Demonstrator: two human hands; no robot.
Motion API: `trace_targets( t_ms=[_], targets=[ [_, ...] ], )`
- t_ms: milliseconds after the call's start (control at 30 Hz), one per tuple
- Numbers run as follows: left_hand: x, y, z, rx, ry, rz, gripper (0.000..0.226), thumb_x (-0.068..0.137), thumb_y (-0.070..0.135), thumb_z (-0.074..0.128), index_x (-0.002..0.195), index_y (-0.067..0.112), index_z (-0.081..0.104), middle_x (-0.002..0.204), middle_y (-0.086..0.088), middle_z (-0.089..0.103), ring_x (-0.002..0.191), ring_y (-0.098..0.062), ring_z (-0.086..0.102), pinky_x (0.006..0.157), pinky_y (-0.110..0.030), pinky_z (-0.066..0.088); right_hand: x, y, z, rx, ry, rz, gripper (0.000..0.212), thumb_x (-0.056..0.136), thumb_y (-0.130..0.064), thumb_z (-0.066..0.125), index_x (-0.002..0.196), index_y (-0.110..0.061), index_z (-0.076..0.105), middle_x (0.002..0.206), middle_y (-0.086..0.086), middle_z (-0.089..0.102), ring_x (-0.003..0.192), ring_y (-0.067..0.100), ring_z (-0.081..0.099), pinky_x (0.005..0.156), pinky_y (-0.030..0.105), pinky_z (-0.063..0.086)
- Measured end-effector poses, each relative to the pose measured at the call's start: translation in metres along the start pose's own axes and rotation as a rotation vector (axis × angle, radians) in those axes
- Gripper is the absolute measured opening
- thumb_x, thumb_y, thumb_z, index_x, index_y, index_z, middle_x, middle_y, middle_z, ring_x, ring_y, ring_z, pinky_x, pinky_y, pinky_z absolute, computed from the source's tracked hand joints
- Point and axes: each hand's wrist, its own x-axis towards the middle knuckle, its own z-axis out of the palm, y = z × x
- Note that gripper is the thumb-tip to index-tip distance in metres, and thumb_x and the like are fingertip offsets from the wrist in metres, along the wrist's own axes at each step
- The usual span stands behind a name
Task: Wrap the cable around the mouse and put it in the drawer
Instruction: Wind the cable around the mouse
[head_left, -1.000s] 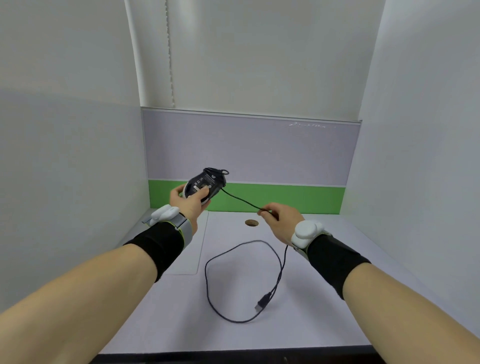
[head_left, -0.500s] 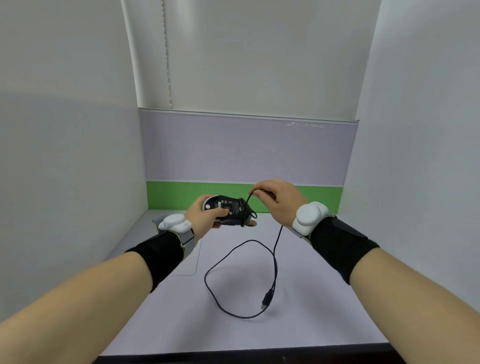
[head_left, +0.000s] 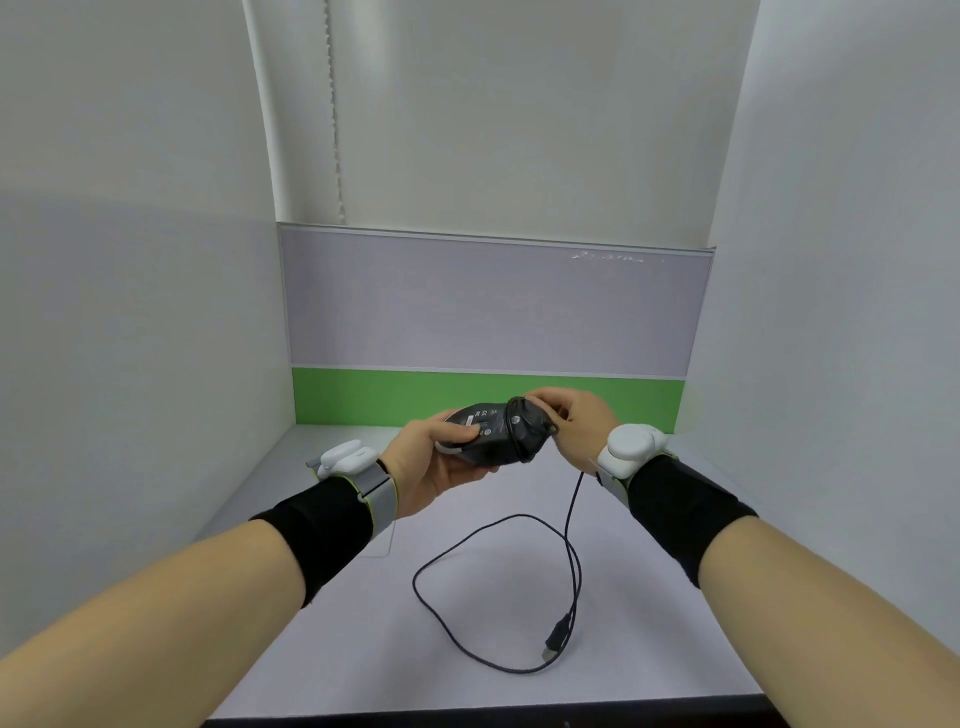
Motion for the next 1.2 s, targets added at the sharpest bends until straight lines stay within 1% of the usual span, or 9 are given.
trace_targets(
  t_ms=[100,200,367,500,633,800,967,1067,1200],
  targets=[
    [0.0,-0.001,0.002,-0.113,-0.009,0.006,0.054,0.067,0.008,0.066,0.12,0.001,0.059,0.098,-0.021,0.071,0.081,-0.04,0.07,0.067,-0.033,0.059,-0.004,-0.003,0.004,-0.075,-0.018,0.002,0.032,0.092,-0.008,0.05,0.071,-0.027,0.064,0.064,-0.004,0.063,0.06,0.017,0.054,0.053,0.016,0.039],
    [0.0,-0.002,0.005,-0.205,-0.006,0.026,0.039,0.076,0.005,0.063,0.115,0.0,0.059,0.097,-0.022,0.073,0.084,-0.043,0.07,0.07,-0.034,0.059,-0.007,-0.013,0.009,-0.089,-0.011,0.019,0.046,0.092,-0.002,0.048,0.055,-0.029,0.043,0.052,-0.015,0.047,0.04,-0.01,0.053,0.037,0.0,0.031],
    [0.005,0.0,0.01,-0.314,0.037,0.083,0.036,0.084,0.004,0.06,0.118,-0.006,0.055,0.098,-0.024,0.072,0.087,-0.039,0.071,0.076,-0.036,0.06,-0.005,-0.022,0.015,-0.162,-0.053,0.022,0.034,0.099,-0.023,0.043,0.066,-0.03,0.045,0.056,-0.017,0.049,0.034,-0.013,0.049,0.037,0.011,0.033],
    [0.012,0.009,0.01,-0.347,0.138,0.167,0.036,0.085,0.003,0.063,0.119,-0.007,0.056,0.108,-0.024,0.067,0.093,-0.035,0.07,0.073,-0.032,0.059,-0.006,-0.021,0.017,-0.095,-0.059,0.039,0.022,0.1,-0.023,0.044,0.11,-0.026,0.064,0.056,-0.01,0.048,0.037,-0.012,0.052,0.042,0.005,0.034],
    [0.022,0.023,0.004,-0.33,0.357,0.264,0.047,0.085,0.0,0.066,0.127,-0.01,0.048,0.122,-0.027,0.06,0.096,-0.033,0.066,0.075,-0.036,0.061,-0.009,-0.02,0.013,-0.135,-0.071,0.042,0.023,0.099,-0.025,0.049,0.11,-0.02,0.068,0.055,-0.009,0.047,0.04,-0.017,0.05,0.045,0.006,0.034],
    [0.024,0.025,-0.011,-0.136,0.562,0.33,0.051,0.078,-0.002,0.073,0.123,-0.001,0.048,0.118,-0.022,0.061,0.089,-0.033,0.068,0.08,-0.043,0.06,-0.002,-0.023,-0.001,-0.245,-0.046,0.032,0.021,0.094,-0.032,0.055,0.103,-0.022,0.071,0.056,-0.012,0.048,0.046,0.0,0.051,0.044,0.011,0.029],
    [0.023,0.019,-0.011,-0.031,0.612,0.368,0.05,0.075,0.003,0.078,0.116,0.008,0.05,0.101,-0.012,0.062,0.088,-0.033,0.069,0.066,-0.034,0.062,0.0,-0.034,-0.01,-0.299,-0.091,-0.022,0.021,0.09,-0.028,0.056,0.102,-0.028,0.073,0.063,-0.019,0.056,0.057,0.002,0.049,0.056,0.017,0.035],
    [0.024,0.016,-0.01,0.104,0.603,0.394,0.051,0.073,0.004,0.079,0.115,0.009,0.05,0.093,-0.008,0.063,0.08,-0.031,0.069,0.06,-0.03,0.061,0.0,-0.042,-0.013,-0.36,-0.121,-0.082,0.024,0.091,-0.025,0.054,0.103,-0.025,0.074,0.077,-0.01,0.068,0.07,0.01,0.054,0.067,0.022,0.04],
    [0.021,0.014,-0.01,0.354,0.542,0.389,0.046,0.071,0.009,0.081,0.108,0.013,0.054,0.086,-0.004,0.064,0.067,-0.021,0.068,0.055,-0.027,0.06,0.0,-0.047,-0.02,-0.429,-0.143,-0.196,0.022,0.093,-0.025,0.054,0.102,-0.025,0.075,0.073,-0.007,0.06,0.071,0.014,0.052,0.065,0.025,0.038]
  ],
)
